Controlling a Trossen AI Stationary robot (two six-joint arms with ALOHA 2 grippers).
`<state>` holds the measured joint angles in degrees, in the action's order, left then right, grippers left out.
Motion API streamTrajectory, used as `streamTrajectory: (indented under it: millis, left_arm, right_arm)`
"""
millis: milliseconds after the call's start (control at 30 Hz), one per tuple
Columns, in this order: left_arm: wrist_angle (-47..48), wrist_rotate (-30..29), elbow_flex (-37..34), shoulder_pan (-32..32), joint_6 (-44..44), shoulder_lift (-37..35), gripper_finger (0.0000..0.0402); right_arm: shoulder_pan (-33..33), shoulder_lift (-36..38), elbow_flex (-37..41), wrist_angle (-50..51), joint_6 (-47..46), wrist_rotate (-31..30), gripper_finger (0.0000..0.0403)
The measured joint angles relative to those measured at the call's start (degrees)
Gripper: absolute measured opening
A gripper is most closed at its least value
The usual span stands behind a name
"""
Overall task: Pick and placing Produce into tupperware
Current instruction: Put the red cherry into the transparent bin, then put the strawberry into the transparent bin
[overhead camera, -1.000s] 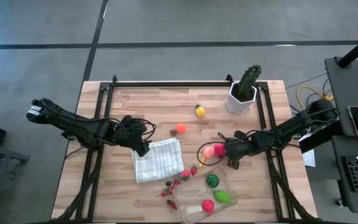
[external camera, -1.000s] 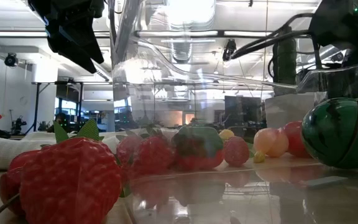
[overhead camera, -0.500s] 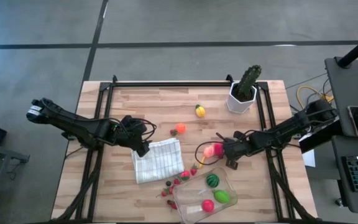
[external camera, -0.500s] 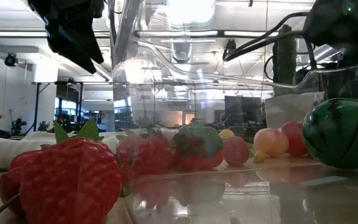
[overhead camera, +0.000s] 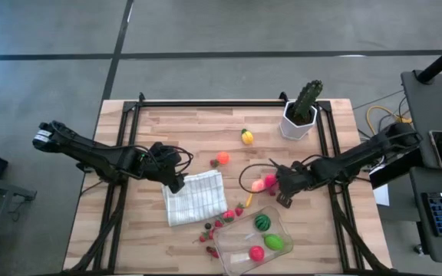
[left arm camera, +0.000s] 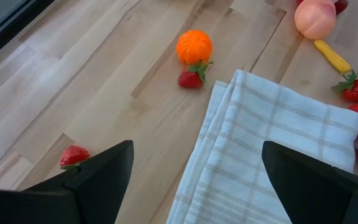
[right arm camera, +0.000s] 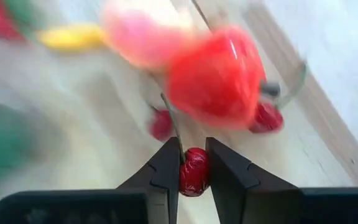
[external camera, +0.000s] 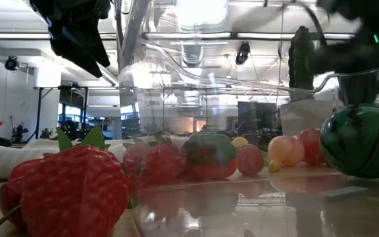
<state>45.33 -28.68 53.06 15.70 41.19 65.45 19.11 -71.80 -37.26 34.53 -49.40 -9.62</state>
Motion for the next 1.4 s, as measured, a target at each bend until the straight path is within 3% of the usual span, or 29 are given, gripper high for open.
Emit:
streamTrajectory:
  millis: [233, 533, 867, 1000, 1200, 1400]
  left_arm:
    - [-0.29, -0.1, 0.0, 0.0, -0.02, 0.0, 0.0341]
    - [-0.95, -0.1, 0.0, 0.0, 0.32, 0.0, 0.0341]
    - [-1.57, 0.69, 0.0, 0.0, 0.38, 0.0, 0.0341]
    - [-1.48, 2.87, 0.0, 0.0, 0.75, 0.0, 0.0341]
    - [1.1, 3.16, 0.0, -2.11, 14.81, 0.0, 0.0341]
    - [9.34, 2.99, 0.28, -12.49, 19.9, 0.0, 0.0341]
  right_arm:
    - [0.0, 2.63, -13.28, 3.9, 0.75, 0.88, 0.0064]
    - [4.41, -6.56, -24.19, 5.75, 4.07, 22.17, 0.0076]
    - [10.41, -17.28, -27.88, 6.17, 2.05, 22.96, 0.015]
    - [10.78, -16.48, -29.64, 9.59, 1.87, 19.07, 0.0192]
    - [11.59, -12.4, -32.47, 25.2, -4.26, 1.83, 0.0229]
    - [11.63, -7.15, -32.1, 29.19, -11.51, -5.25, 0.0241]
